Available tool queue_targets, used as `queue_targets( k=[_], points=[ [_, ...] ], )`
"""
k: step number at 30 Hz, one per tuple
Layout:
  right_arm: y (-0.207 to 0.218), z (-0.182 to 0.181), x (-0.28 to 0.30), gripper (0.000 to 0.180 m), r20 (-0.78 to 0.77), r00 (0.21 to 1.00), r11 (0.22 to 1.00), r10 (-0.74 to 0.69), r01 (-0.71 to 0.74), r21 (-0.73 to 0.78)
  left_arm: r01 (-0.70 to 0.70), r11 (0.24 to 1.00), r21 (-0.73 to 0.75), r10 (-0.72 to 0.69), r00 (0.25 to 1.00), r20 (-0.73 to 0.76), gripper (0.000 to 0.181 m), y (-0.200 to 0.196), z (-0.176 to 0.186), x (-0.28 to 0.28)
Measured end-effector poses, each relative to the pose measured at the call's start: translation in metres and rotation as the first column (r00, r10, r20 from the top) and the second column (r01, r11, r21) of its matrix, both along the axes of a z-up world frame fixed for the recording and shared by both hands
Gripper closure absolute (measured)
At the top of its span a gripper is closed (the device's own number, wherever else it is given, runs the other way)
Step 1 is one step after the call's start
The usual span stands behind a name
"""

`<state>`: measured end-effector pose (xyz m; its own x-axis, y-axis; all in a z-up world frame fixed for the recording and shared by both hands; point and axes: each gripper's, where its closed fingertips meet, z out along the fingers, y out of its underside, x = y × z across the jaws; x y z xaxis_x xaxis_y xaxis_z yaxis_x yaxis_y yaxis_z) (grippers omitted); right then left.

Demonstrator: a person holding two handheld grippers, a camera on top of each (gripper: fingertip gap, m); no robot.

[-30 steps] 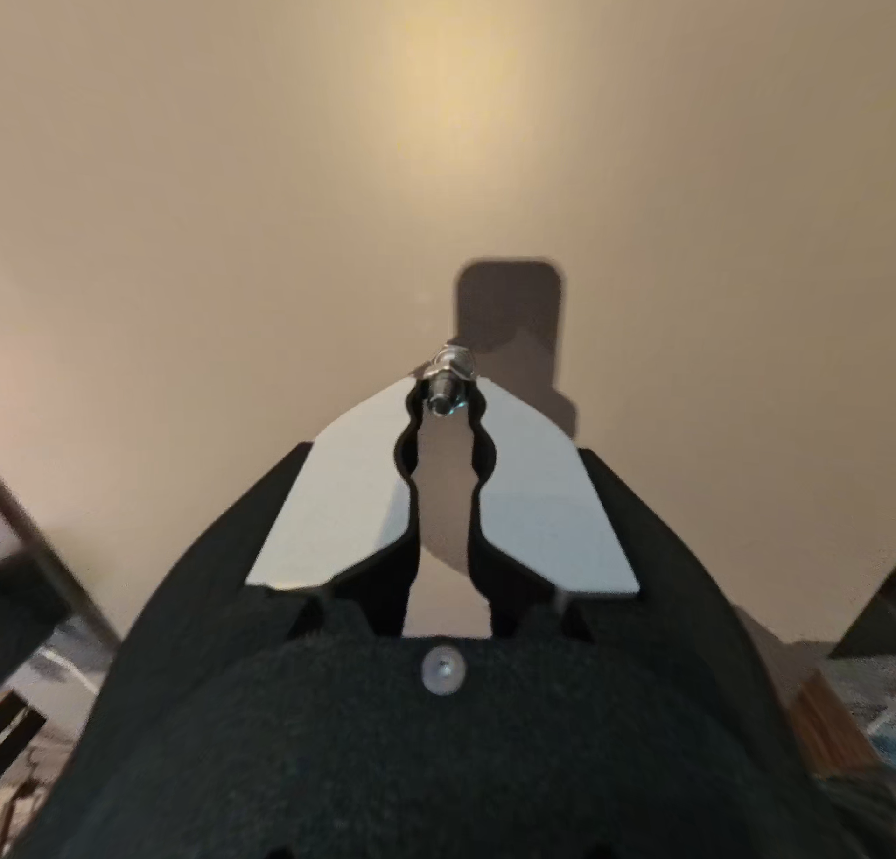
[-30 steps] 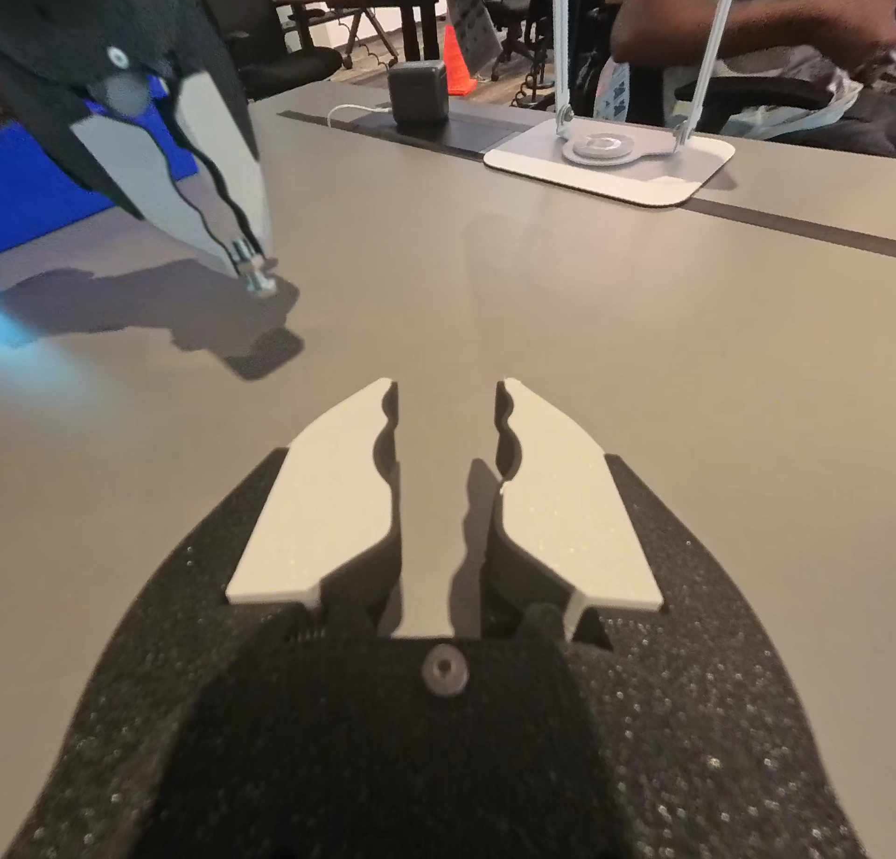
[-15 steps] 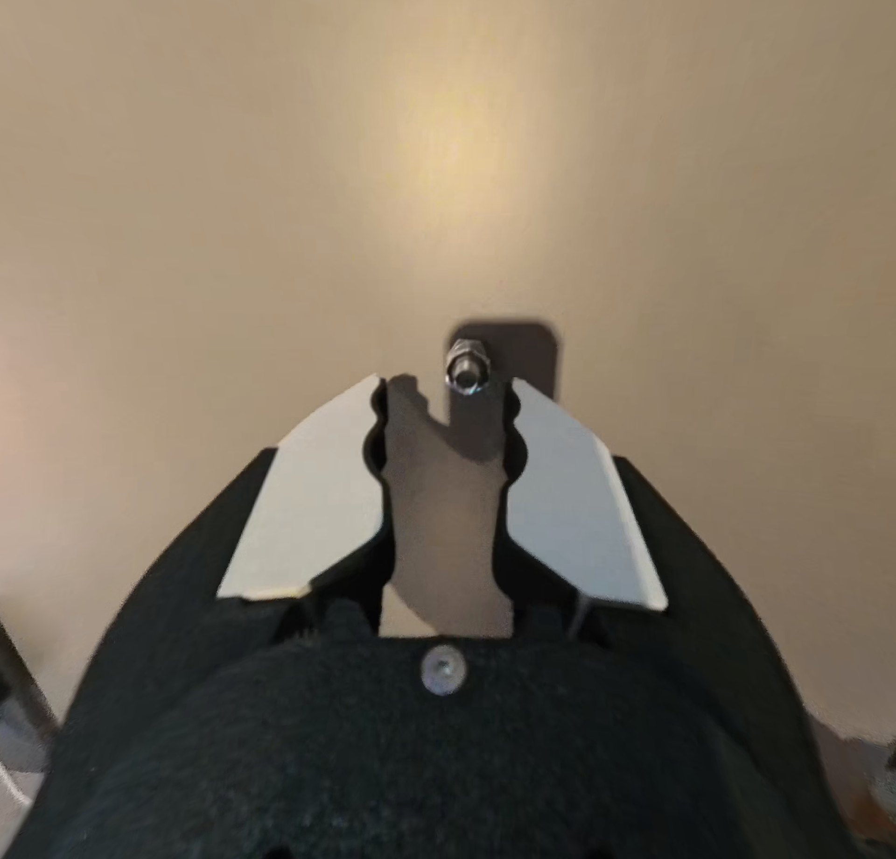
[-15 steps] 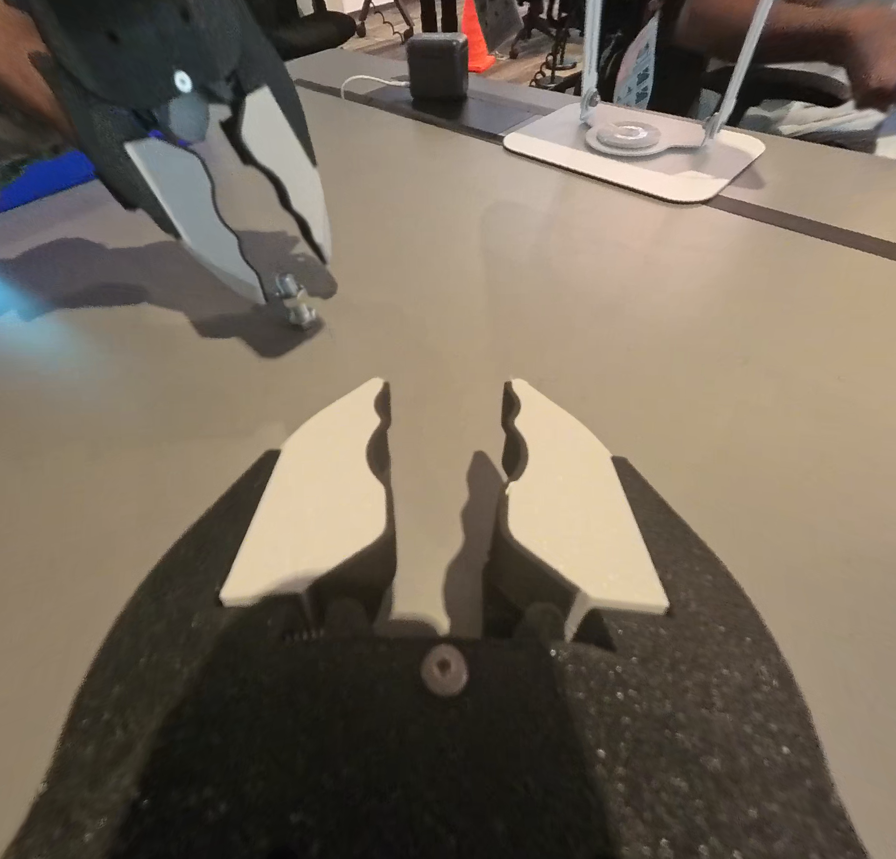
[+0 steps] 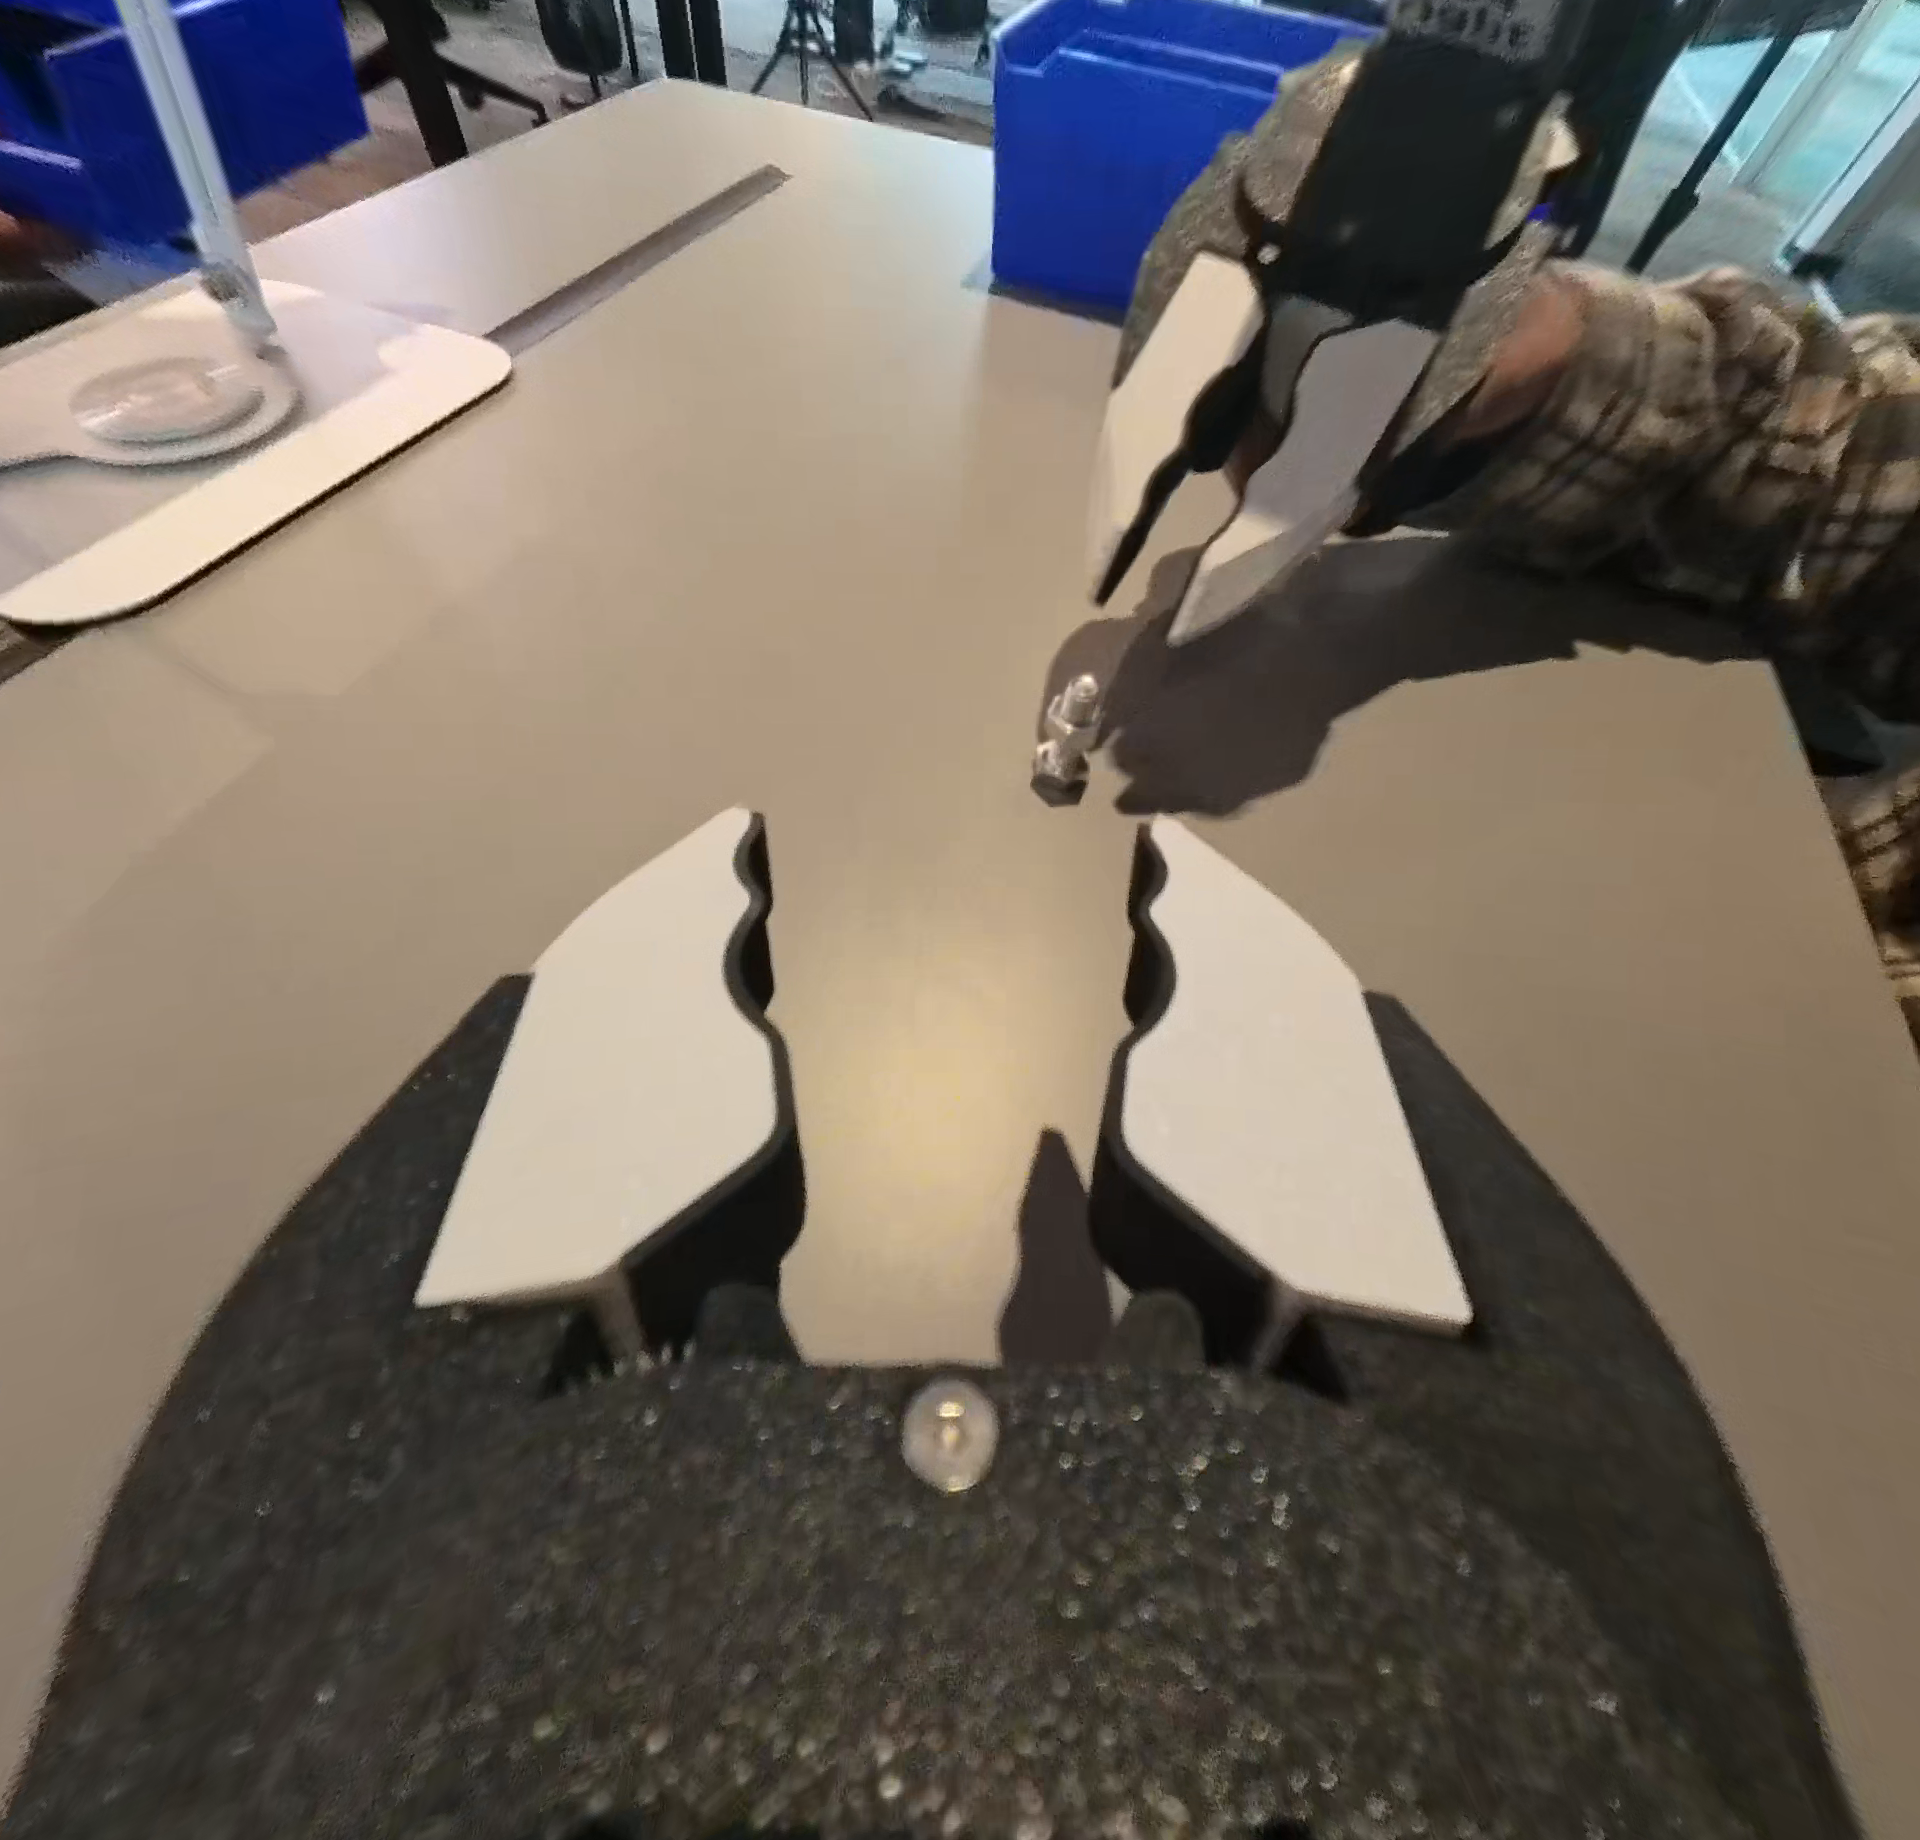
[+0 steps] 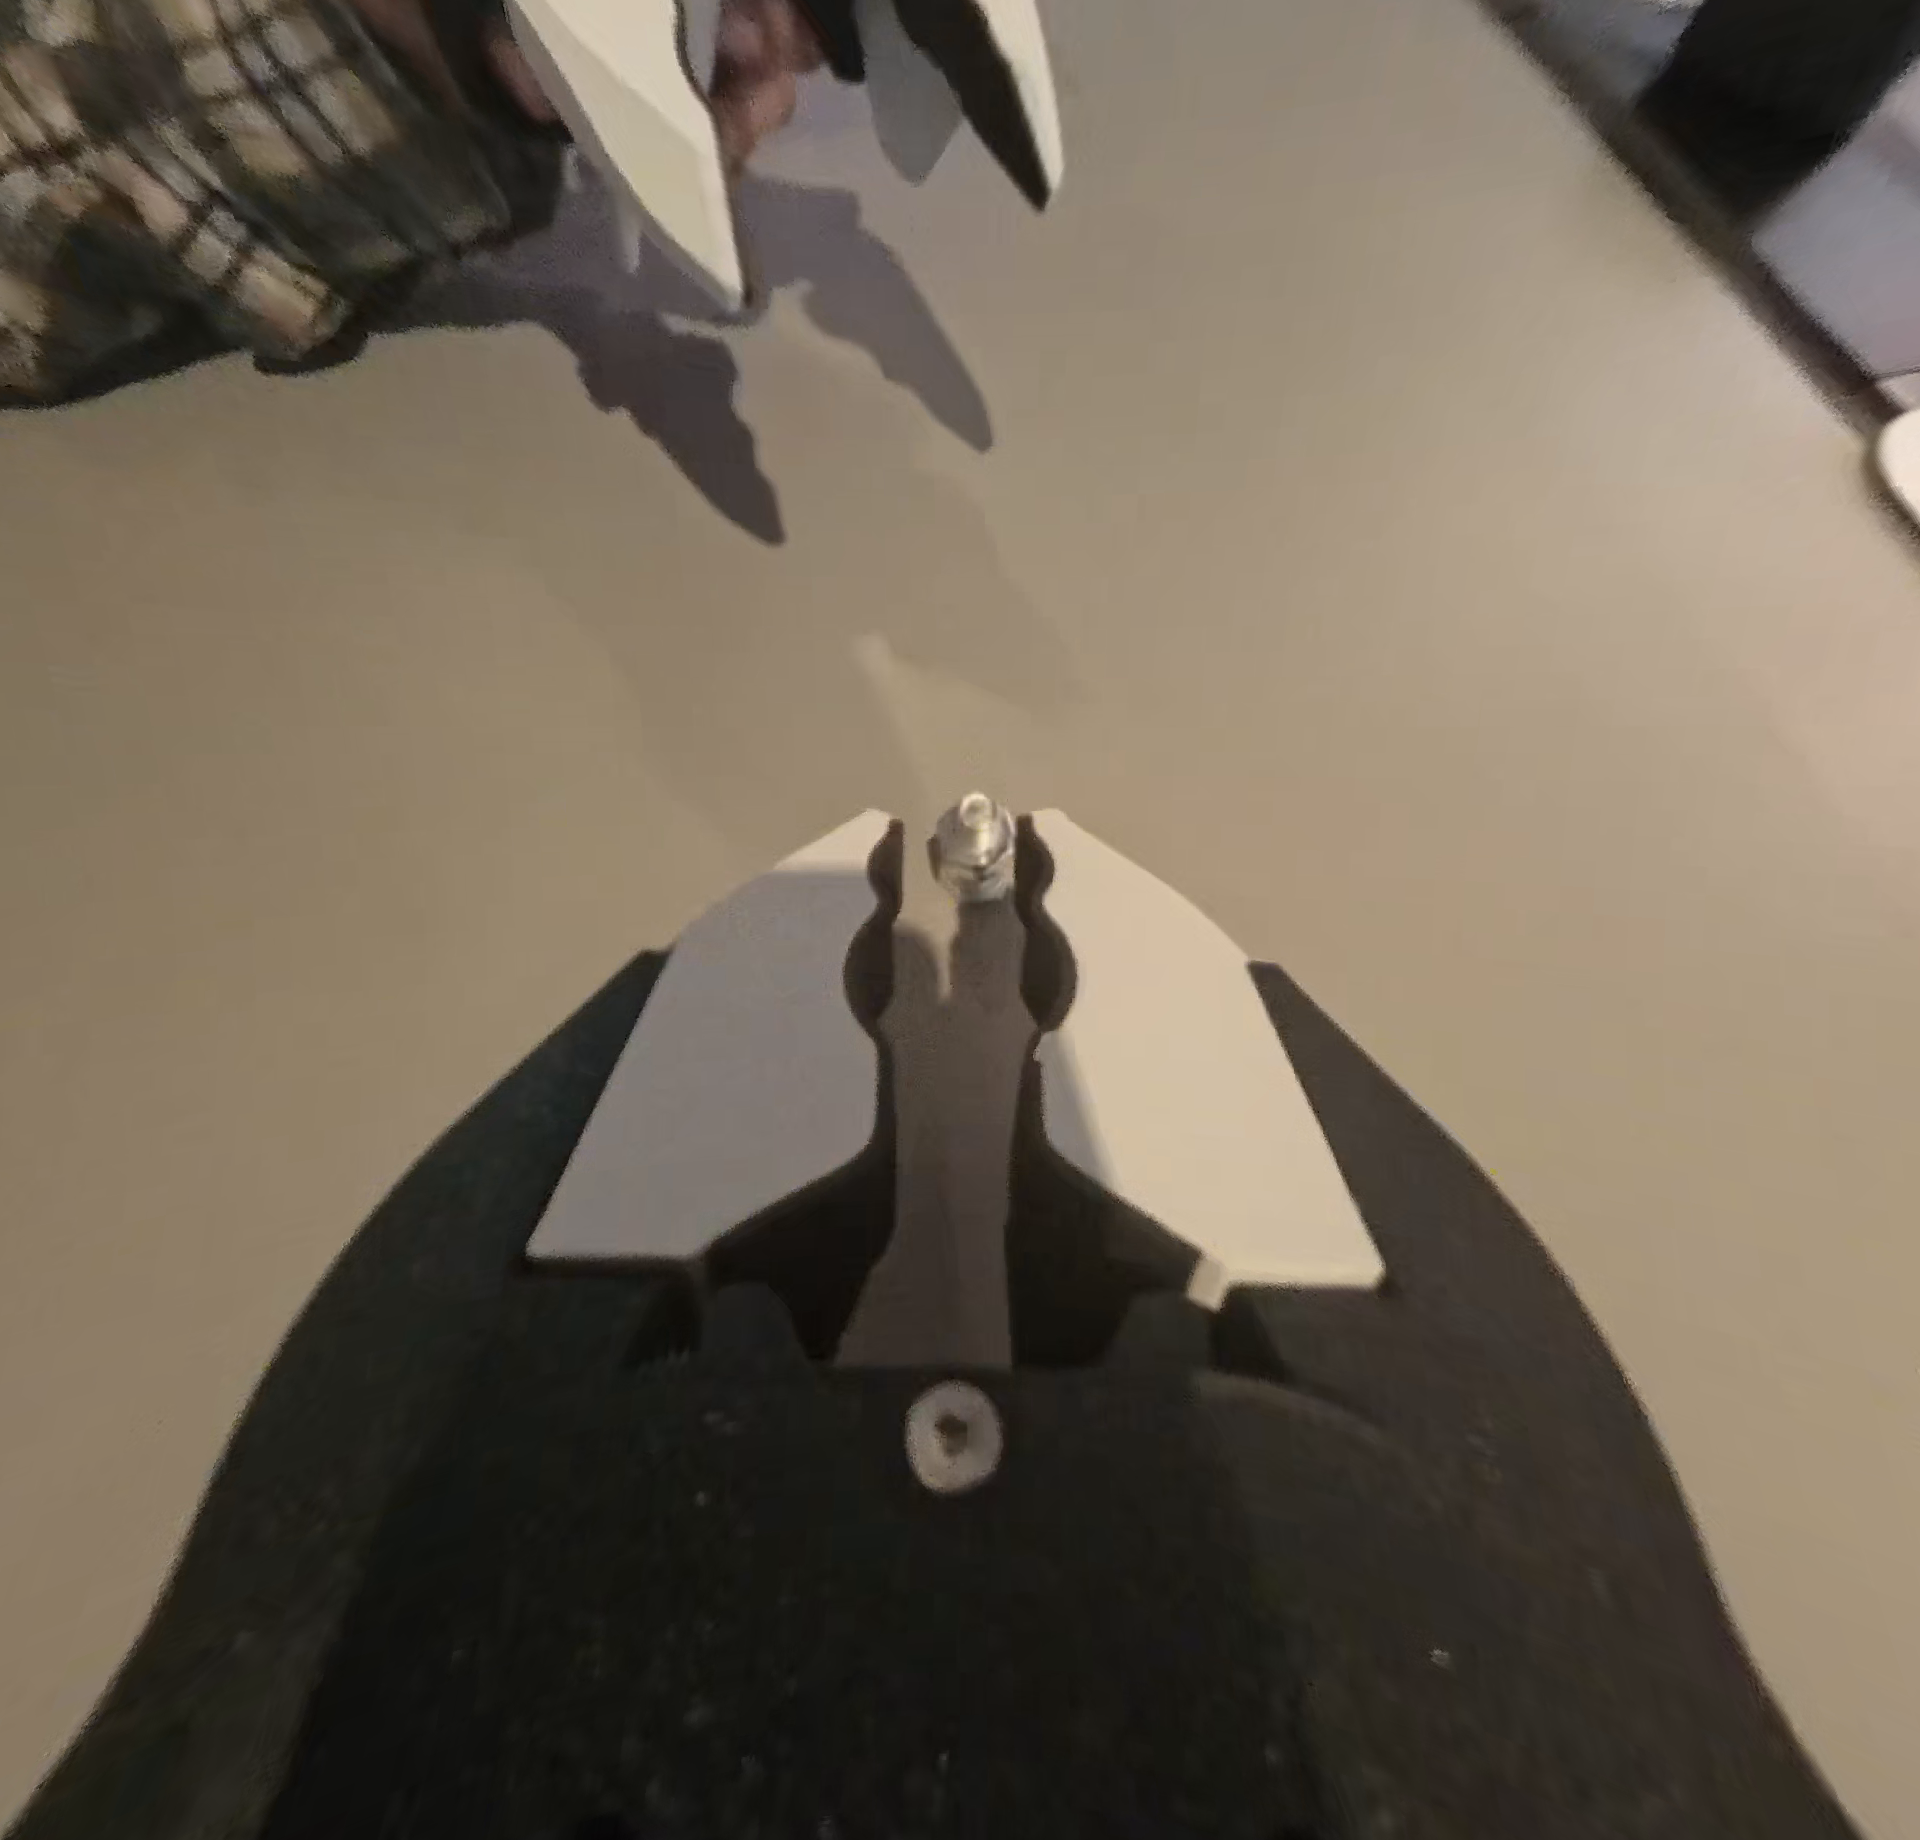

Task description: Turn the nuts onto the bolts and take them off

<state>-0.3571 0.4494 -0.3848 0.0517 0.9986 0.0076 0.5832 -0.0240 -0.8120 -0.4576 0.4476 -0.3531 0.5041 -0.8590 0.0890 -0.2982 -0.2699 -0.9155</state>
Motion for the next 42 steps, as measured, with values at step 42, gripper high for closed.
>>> queue_targets(
  k=[42],
  points=[
    [-0.032, 0.086, -0.037, 0.171, -0.024, 0.988, 0.965, 0.150, -0.151, -0.216, 0.124, 0.992, 0.009, -0.120, 0.936, 0.330, 0.147, -0.031, 0.031, 0.095]
  ],
)
